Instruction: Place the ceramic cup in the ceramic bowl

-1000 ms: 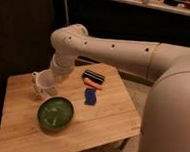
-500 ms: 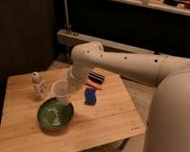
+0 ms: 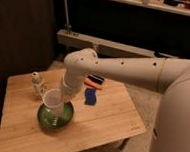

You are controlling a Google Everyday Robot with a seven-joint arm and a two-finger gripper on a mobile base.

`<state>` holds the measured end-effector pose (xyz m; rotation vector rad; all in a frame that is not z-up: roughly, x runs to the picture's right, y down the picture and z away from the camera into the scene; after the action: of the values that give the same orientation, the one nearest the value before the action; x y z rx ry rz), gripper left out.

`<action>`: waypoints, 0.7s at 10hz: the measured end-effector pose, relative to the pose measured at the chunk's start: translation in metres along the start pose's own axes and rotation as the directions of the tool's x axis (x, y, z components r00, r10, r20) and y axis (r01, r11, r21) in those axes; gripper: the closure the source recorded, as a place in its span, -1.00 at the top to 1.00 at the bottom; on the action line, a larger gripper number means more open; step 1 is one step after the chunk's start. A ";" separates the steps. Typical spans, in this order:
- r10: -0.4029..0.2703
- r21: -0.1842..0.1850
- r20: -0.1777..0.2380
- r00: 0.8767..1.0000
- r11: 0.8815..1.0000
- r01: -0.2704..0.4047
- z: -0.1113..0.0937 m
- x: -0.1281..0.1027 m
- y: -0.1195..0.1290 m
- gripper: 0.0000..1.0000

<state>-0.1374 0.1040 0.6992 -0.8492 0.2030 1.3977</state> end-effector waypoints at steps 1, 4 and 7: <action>0.008 0.000 -0.004 1.000 1.000 -0.008 0.011 0.001 -0.007 -1.00; 0.012 -0.024 -0.022 1.000 1.000 -0.013 0.046 0.001 -0.015 -0.65; -0.002 -0.059 -0.038 0.999 0.998 0.000 0.062 0.001 -0.009 0.00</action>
<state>-0.1503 0.1437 0.7456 -0.9254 0.1908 1.3931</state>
